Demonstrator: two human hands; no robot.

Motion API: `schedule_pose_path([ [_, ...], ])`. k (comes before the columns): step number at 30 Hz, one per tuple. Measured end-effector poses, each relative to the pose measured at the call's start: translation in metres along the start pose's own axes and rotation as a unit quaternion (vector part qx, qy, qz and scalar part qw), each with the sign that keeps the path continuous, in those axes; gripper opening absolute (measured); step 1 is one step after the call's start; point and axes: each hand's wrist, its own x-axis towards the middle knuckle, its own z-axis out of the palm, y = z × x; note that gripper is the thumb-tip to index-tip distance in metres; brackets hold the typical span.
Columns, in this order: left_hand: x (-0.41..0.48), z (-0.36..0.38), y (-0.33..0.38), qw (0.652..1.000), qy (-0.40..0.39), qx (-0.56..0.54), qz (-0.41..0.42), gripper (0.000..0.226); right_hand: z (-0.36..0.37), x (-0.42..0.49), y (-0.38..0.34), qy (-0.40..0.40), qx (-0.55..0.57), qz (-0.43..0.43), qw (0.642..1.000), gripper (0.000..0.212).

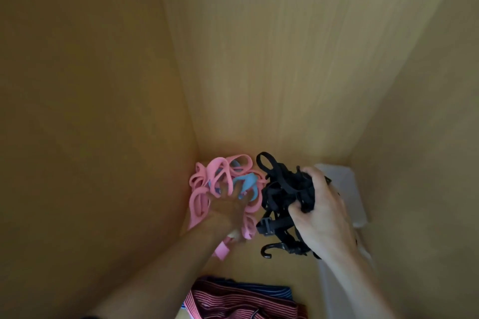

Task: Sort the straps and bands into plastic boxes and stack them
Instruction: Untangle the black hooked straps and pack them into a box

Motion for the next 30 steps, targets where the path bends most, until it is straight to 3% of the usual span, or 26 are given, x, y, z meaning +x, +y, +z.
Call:
schedule_pose_path([
  [3, 0.017, 0.002, 0.000, 1.000, 0.002, 0.000, 0.006, 0.126, 0.000, -0.015, 0.008, -0.008, -0.017, 0.003, 1.000, 0.062],
  [7, 0.036, -0.005, -0.005, 0.994, 0.060, 0.082, 0.040, 0.106, 0.001, -0.034, 0.020, -0.028, -0.039, 0.023, 0.999, 0.067],
  [11, 0.040, -0.010, -0.006, 0.986, 0.146, 0.036, 0.077, 0.061, 0.001, -0.046, 0.022, -0.047, -0.048, 0.022, 0.997, 0.067],
  [15, 0.038, -0.034, -0.012, 0.989, 0.135, -0.040, 0.034, 0.059, -0.001, -0.044, 0.010, -0.024, 0.003, -0.010, 1.000, 0.065],
  [20, 0.027, -0.065, -0.046, 0.975, 0.220, 0.011, -0.008, 0.054, -0.003, -0.026, -0.012, 0.015, 0.052, -0.050, 0.997, 0.066],
  [24, 0.010, -0.087, -0.078, 0.971, 0.227, 0.073, -0.018, 0.058, -0.007, 0.000, -0.031, 0.034, 0.102, -0.080, 0.991, 0.061],
  [30, -0.005, -0.076, -0.081, 0.966, 0.230, 0.110, -0.038, 0.061, 0.012, 0.055, -0.029, 0.049, 0.146, -0.009, 0.988, 0.056],
])
